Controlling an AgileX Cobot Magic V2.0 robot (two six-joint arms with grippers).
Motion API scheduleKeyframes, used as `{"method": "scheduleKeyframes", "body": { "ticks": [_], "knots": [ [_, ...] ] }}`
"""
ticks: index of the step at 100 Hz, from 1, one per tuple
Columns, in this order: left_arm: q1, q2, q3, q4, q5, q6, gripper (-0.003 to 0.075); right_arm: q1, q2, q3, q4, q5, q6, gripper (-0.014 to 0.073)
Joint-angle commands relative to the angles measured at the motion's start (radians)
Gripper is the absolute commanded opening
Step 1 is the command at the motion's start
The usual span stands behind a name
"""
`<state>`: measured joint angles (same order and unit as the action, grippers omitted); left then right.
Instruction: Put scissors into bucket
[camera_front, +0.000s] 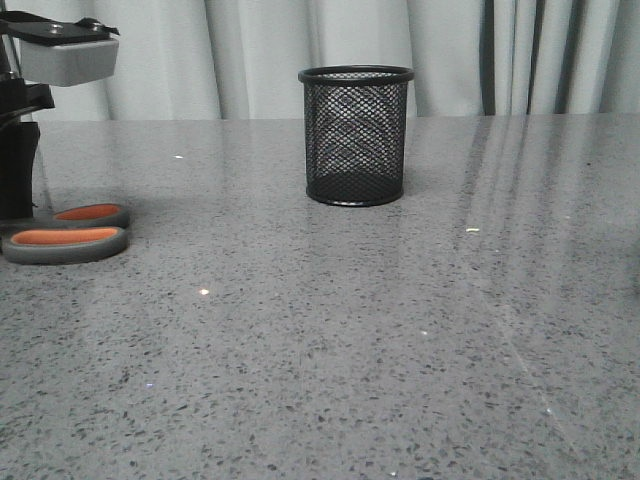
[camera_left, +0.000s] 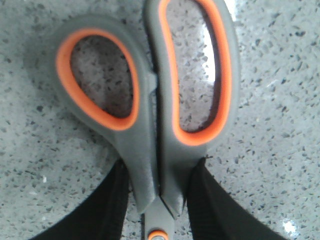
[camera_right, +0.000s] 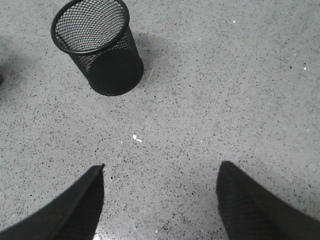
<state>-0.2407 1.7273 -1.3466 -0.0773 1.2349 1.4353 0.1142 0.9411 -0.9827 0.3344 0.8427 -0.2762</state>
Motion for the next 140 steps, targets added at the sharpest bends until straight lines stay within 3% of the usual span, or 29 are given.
{"method": "scheduleKeyframes", "body": {
  "ticks": [1,34,98,115,140],
  "knots": [
    [-0.010,-0.034,-0.020,-0.022,0.036,0.000,0.0082,0.001,-0.008,-0.037,0.011,-0.064,-0.011,0.0437],
    [-0.010,-0.053,-0.050,-0.020,0.041,-0.004,0.0082,0.001,-0.008,-0.037,0.011,-0.064,-0.011,0.0437],
    [-0.010,-0.141,-0.265,-0.044,0.041,-0.038,0.0082,0.001,-0.008,-0.037,0.030,-0.085,-0.011,0.0437],
    [-0.010,-0.170,-0.335,-0.117,0.041,-0.038,0.0082,0.001,-0.008,-0.037,0.116,-0.113,-0.058,0.0437],
    [-0.061,-0.199,-0.457,-0.144,0.041,-0.038,0.0082,0.001,-0.008,-0.042,0.354,-0.141,-0.188,0.0437]
  ]
}}
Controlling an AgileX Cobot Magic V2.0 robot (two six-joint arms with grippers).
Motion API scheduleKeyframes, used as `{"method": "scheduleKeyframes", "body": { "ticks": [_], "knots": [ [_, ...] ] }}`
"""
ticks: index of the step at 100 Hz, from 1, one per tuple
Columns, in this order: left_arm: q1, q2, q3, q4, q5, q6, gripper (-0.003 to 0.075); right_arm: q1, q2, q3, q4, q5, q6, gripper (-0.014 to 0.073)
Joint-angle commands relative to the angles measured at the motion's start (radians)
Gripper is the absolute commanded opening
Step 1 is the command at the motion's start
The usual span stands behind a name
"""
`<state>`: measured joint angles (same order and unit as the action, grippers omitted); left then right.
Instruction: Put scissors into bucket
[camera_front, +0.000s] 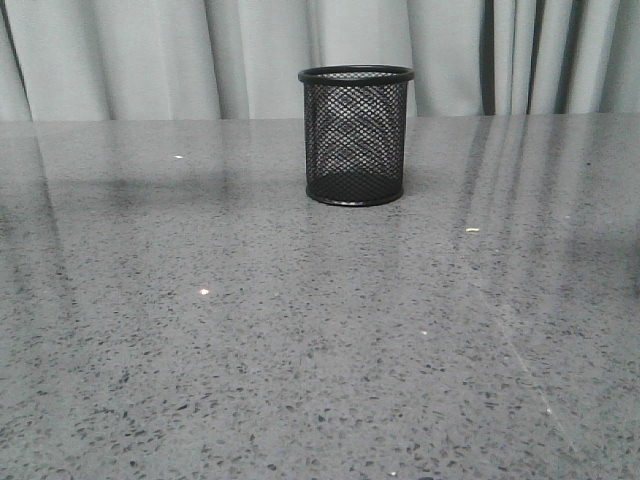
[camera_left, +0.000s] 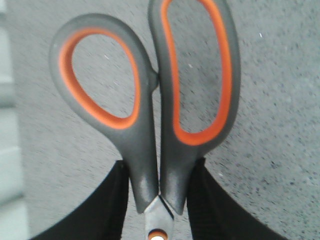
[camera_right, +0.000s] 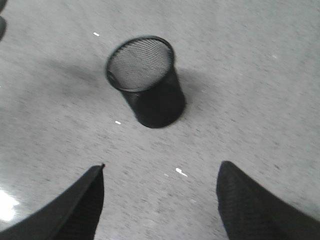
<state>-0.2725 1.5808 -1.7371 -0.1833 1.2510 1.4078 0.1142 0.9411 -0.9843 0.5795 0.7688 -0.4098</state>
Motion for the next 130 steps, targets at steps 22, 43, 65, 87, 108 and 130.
{"method": "scheduleKeyframes", "body": {
  "ticks": [22,43,65,87,108,130],
  "knots": [
    [-0.152,-0.053,-0.142,-0.038,0.021,-0.010,0.0082,0.001,-0.008,-0.072,0.263,-0.063,-0.108,0.0437],
    [-0.276,-0.053,-0.165,-0.003,-0.009,-0.038,0.0082,0.001,-0.008,-0.079,0.421,-0.056,-0.180,0.0437],
    [-0.381,-0.053,-0.167,-0.001,-0.050,-0.040,0.0083,0.001,0.001,-0.079,0.501,-0.052,-0.220,0.0437],
    [-0.465,-0.053,-0.167,-0.001,-0.109,-0.070,0.0083,0.001,0.047,-0.079,0.572,-0.022,-0.255,0.0437],
    [-0.503,-0.053,-0.167,-0.001,-0.147,-0.082,0.0083,0.001,0.100,-0.079,0.690,0.023,-0.320,0.0437],
    [-0.505,-0.053,-0.167,-0.001,-0.153,-0.090,0.0083,0.001,0.141,-0.079,0.733,0.055,-0.350,0.0432]
  ]
}}
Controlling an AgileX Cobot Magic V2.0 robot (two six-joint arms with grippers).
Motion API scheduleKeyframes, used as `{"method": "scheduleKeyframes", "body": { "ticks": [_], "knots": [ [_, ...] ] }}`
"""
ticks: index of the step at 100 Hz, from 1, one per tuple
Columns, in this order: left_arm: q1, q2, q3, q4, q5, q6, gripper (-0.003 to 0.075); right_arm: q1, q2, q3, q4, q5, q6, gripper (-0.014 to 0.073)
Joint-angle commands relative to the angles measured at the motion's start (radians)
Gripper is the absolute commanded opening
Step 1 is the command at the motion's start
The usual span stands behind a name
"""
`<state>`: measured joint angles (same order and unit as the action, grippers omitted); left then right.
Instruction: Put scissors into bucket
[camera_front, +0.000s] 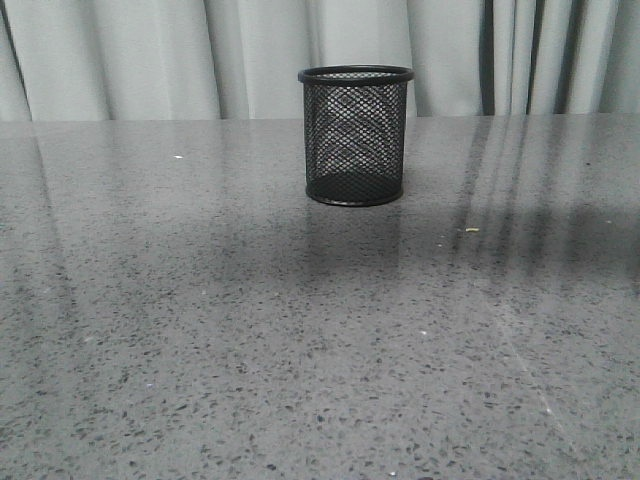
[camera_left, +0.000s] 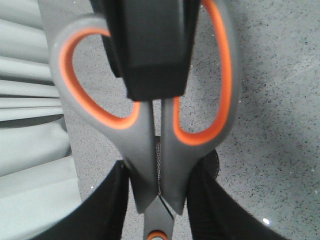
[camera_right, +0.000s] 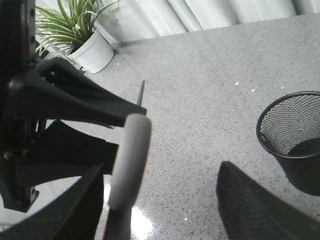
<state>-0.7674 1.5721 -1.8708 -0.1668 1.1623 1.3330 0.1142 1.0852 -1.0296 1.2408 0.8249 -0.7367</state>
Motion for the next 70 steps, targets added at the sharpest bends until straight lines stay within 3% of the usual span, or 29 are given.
{"method": "scheduleKeyframes", "body": {
  "ticks": [1,10,27,37,61,70],
  "knots": [
    [-0.010,-0.044,-0.033,-0.017,-0.064,-0.015,0.0083,0.001,-0.003,-0.034,0.075,0.000,-0.025,0.0430],
    [-0.010,-0.044,-0.033,-0.017,-0.064,-0.015,0.0083,0.001,0.007,-0.034,0.088,0.010,-0.035,0.0343],
    [-0.010,-0.044,-0.033,-0.017,-0.064,-0.015,0.0088,0.001,0.007,-0.034,0.099,0.011,-0.059,0.0055],
    [-0.010,-0.044,-0.033,-0.019,-0.064,-0.015,0.0139,0.001,0.007,-0.034,0.099,0.012,-0.069,-0.0065],
    [-0.010,-0.044,-0.033,-0.019,-0.083,-0.097,0.0468,0.001,0.007,-0.034,0.101,0.011,-0.075,-0.0073],
    [-0.010,-0.046,-0.033,-0.013,-0.081,-0.156,0.0517,0.001,0.007,-0.034,0.101,0.011,-0.081,-0.0073]
  ]
}}
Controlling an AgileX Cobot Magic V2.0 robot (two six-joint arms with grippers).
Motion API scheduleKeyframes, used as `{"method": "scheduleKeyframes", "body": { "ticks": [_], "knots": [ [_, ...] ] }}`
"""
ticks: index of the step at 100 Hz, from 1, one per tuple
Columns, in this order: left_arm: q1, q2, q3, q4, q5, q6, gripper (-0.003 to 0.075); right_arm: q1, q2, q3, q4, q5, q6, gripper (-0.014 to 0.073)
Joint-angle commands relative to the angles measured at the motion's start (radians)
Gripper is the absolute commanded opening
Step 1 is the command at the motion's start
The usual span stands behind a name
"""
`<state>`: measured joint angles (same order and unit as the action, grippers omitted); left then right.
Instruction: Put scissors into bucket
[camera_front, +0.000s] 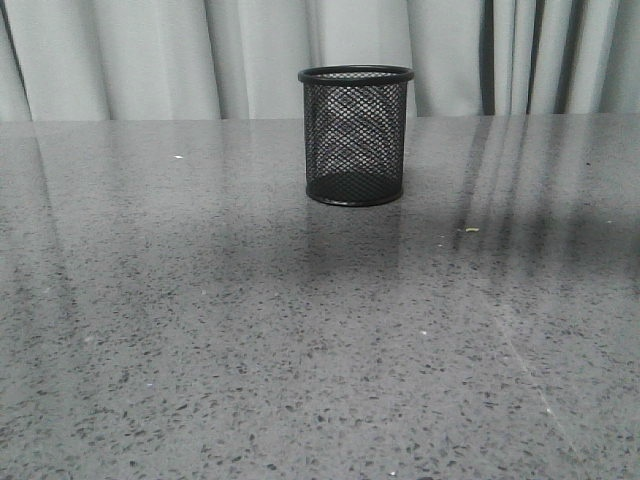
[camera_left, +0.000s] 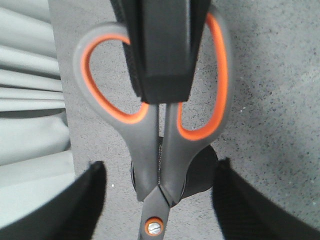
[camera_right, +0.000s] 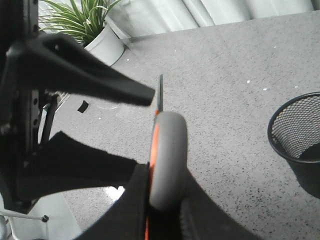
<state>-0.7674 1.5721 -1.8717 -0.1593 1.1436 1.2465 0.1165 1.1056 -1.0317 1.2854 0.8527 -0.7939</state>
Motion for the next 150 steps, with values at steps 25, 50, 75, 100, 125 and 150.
{"method": "scheduleKeyframes", "body": {
  "ticks": [25,50,75,100,125,150],
  "knots": [
    [0.034,-0.094,-0.033,0.120,-0.055,-0.393,0.0514,-0.001,-0.014,-0.129,-0.089,-0.021,0.001,-0.0040],
    [0.212,-0.156,-0.033,0.094,-0.020,-0.645,0.0514,-0.003,0.036,-0.373,-0.523,0.048,0.309,-0.0040],
    [0.374,-0.200,-0.033,-0.088,0.008,-0.661,0.0514,-0.003,0.215,-0.690,-0.757,0.385,0.473,-0.0040],
    [0.427,-0.210,-0.033,-0.127,0.034,-0.661,0.0514,0.033,0.307,-0.799,-0.922,0.442,0.540,-0.0040],
    [0.427,-0.210,-0.033,-0.127,0.030,-0.661,0.0514,0.116,0.344,-0.797,-0.957,0.442,0.542,-0.0040],
    [0.427,-0.210,-0.033,-0.127,0.030,-0.661,0.0514,0.165,0.379,-0.797,-1.030,0.442,0.562,-0.0040]
  ]
}}
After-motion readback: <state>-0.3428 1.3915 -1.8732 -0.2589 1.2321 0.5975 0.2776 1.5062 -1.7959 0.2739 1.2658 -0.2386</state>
